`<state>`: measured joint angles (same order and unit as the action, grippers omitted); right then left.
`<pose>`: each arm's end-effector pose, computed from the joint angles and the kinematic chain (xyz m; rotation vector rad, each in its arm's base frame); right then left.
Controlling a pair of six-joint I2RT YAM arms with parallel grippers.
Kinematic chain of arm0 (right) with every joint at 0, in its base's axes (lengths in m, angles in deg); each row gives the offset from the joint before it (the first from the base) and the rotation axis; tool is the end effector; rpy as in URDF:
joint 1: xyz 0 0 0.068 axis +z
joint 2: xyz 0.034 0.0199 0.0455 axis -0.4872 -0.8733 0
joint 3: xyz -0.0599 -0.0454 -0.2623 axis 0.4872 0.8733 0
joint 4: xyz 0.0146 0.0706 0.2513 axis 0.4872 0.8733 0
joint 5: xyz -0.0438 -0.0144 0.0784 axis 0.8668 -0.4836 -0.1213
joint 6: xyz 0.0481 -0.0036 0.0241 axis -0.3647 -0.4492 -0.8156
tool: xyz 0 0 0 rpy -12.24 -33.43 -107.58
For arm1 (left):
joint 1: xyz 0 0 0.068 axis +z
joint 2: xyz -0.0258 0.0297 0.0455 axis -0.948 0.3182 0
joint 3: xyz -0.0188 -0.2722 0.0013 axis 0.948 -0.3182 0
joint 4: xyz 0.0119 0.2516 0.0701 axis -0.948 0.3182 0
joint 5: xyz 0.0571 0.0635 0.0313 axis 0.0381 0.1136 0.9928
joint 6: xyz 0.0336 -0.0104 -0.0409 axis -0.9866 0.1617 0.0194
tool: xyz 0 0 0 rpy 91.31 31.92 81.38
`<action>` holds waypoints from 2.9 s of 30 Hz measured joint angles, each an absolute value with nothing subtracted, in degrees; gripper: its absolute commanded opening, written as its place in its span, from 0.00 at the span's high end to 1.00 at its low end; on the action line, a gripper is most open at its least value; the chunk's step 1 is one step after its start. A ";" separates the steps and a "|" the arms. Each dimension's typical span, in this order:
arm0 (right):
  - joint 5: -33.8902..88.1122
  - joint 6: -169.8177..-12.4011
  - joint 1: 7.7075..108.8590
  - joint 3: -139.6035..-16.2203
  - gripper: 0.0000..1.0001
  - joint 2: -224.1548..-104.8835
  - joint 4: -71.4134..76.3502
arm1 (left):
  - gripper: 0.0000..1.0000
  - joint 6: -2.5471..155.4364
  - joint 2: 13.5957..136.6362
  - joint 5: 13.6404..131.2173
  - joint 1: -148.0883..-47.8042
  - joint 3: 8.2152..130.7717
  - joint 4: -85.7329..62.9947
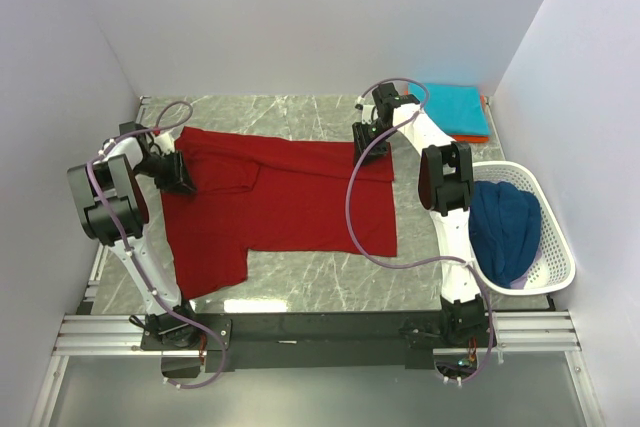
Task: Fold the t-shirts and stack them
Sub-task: Fold the tshirt
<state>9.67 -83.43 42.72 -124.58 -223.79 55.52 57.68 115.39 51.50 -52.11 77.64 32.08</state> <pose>0.4905 0.1338 0.1622 -0.4510 2.7644 0.6686 0.3766 0.1137 0.1562 -0.2071 2.7299 -0.6205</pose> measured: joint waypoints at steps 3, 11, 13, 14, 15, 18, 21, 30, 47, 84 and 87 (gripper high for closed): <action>9.67 -83.43 42.72 -124.58 0.58 -223.79 55.52 | 0.71 57.75 115.48 51.52 -52.16 77.70 32.10; 9.67 -83.41 42.72 -124.58 0.58 -223.79 55.52 | 0.88 58.01 115.48 51.70 -52.42 78.03 32.36; 9.67 -83.43 42.72 -124.58 0.58 -223.79 55.52 | 0.90 58.01 115.41 51.81 -52.42 78.23 32.51; 9.67 -83.43 42.72 -124.58 0.58 -223.79 55.52 | 0.93 57.99 115.30 51.94 -52.42 78.25 32.58; 9.67 -83.43 42.65 -124.58 0.58 -223.79 55.52 | 0.97 57.99 114.93 52.11 -52.42 78.25 32.82; 9.71 -83.43 42.63 -124.53 0.58 -223.79 55.48 | 0.99 57.95 113.97 52.29 -52.42 78.25 33.32; 9.71 -83.45 42.61 -124.51 0.58 -223.79 55.46 | 0.99 57.82 112.37 52.72 -52.42 78.34 33.78; 9.71 -83.65 42.61 -124.51 0.58 -223.79 55.46 | 0.90 57.36 111.17 53.80 -52.42 79.15 35.12; 9.69 -83.63 42.52 -124.51 0.58 -223.79 55.46 | 0.76 57.05 111.45 54.36 -52.42 80.37 36.05; 9.45 -83.65 42.39 -124.34 0.58 -223.79 55.32 | 0.81 58.49 114.84 56.59 -53.93 81.05 36.05; 9.32 -83.65 42.35 -124.25 0.58 -223.79 55.21 | 0.88 58.54 114.84 56.59 -53.93 81.05 36.08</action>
